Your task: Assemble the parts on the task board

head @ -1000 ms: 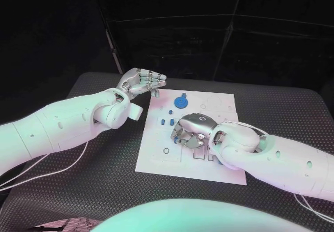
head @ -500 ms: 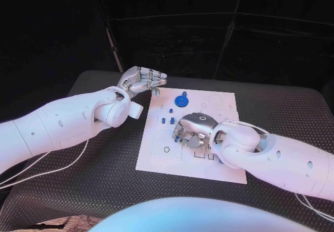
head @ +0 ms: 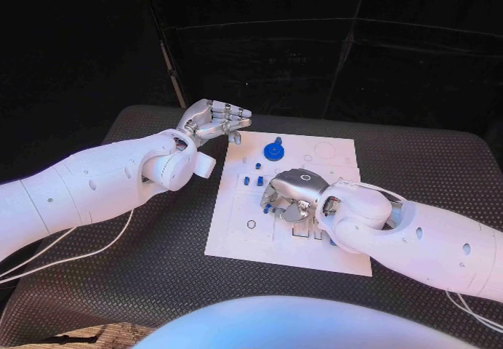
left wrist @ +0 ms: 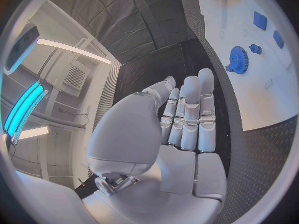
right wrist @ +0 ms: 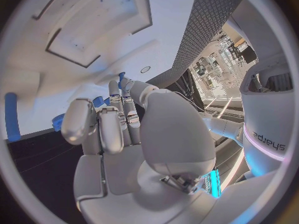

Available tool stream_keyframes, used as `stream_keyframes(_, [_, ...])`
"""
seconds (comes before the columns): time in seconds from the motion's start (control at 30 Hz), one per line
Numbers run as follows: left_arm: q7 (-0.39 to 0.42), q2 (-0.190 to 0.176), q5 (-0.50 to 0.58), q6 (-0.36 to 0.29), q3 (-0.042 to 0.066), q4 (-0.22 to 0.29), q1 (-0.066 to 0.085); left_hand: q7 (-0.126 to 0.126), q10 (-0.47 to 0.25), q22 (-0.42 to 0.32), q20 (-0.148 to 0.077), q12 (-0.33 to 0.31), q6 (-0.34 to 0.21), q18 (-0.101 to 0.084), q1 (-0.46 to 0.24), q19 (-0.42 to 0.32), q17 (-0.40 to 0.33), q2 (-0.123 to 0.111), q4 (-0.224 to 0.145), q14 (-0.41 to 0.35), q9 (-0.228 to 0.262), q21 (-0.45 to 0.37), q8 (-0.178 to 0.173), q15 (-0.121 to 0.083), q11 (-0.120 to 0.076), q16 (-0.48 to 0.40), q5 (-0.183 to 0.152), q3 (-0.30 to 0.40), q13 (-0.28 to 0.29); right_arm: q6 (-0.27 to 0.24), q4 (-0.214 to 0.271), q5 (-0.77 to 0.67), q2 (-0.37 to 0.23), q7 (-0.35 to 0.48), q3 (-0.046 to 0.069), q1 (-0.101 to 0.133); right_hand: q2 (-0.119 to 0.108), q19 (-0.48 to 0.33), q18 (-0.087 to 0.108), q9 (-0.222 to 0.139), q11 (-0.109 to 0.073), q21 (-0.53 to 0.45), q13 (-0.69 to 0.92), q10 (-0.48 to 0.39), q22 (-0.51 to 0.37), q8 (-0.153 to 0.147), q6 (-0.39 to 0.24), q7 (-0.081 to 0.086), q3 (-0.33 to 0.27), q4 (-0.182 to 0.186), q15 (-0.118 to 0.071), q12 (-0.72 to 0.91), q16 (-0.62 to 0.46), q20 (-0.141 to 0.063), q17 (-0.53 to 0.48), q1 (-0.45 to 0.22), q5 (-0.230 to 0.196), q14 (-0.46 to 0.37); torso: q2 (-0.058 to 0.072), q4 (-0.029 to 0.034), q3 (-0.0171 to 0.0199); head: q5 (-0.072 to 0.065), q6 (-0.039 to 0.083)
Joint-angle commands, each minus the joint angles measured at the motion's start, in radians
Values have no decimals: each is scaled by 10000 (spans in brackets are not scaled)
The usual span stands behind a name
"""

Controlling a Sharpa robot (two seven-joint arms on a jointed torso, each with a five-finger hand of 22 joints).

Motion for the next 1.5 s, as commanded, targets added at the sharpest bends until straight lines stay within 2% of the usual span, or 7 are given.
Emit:
stream_keyframes(0.03, [14,2,46,92,13,12,17,62,-92,-9,26,25,-36,122,-53,-44,-15,16,11,-44,-16,-34,2,-1,2,-53,45,43,-9,192,-4,-229,46,-109,-3,0,27,68,-188,12,1,46,-7,48,15,3,35,37,-50,-14,6,-43,35,10,-7,-91,27,490,8,5,0,0,-6])
stream_keyframes(0.43, [-20,0,46,109,13,6,17,63,-106,-15,29,25,-40,123,-56,-44,-19,13,9,-46,-16,-41,2,1,5,-56,45,41,-11,881,-73,-323,208,-212,-171,-7,-48,41,-182,17,-11,47,-15,65,2,-7,55,21,-199,-28,-2,-61,14,9,-66,-218,26,475,-7,4,-7,4,-68])
stream_keyframes(0.7, [-60,-3,46,110,13,-16,17,62,-115,-19,30,26,-37,123,-50,-44,-22,23,6,-48,-15,-46,6,3,5,-59,46,47,-12,400,-128,-366,196,-365,-214,-7,-213,-71,-157,-32,81,-31,-107,-219,-153,-203,-238,102,-446,85,71,-267,-72,55,-236,-556,77,423,-7,8,-6,6,-73])
stream_keyframes(0.87, [-83,0,46,118,13,-30,17,61,-125,-25,32,29,-36,124,-40,-43,-26,28,-2,-50,-14,-52,10,3,6,-62,46,53,-13,-46,-140,-331,178,-275,-219,-7,-461,-529,-3,-61,316,-502,-214,-982,-1047,-343,-933,293,-616,103,264,-587,-376,206,-772,-708,103,279,-7,3,-6,12,-79])
stream_keyframes(1.3, [-73,-22,46,91,13,-62,16,65,-149,-33,35,28,-44,124,-45,-44,-31,21,-5,-56,-14,-61,10,7,12,-66,45,47,-17,-1669,648,375,-535,428,-209,-20,-665,-1035,174,-26,341,-1111,-123,-1839,-2050,-299,-1660,176,-1414,171,278,-126,-847,298,-1608,-769,367,-36,-3,-10,2,-9,2])
stream_keyframes(1.37, [-69,-37,46,77,13,-96,16,65,-149,-33,35,28,-44,124,-45,-44,-31,21,-5,-56,-14,-61,10,7,12,-66,45,47,-17,-1773,910,513,-823,445,-182,-19,-674,-1080,195,-22,337,-1173,-118,-1926,-2153,-296,-1682,176,-1555,182,292,-38,-895,290,-1704,-760,389,-70,-27,-21,-8,-41,29])
stream_keyframes(1.5, [-54,-68,46,61,13,-134,15,65,-149,-33,35,28,-44,124,-45,-44,-31,21,-5,-56,-14,-61,10,7,12,-66,45,47,-17,-1792,1260,843,-1398,356,163,-14,-610,-1062,192,0,329,-1180,-98,-1982,-2144,-252,-1580,184,-1733,216,287,156,-866,283,-1693,-716,424,-45,-25,-24,-5,-87,98])
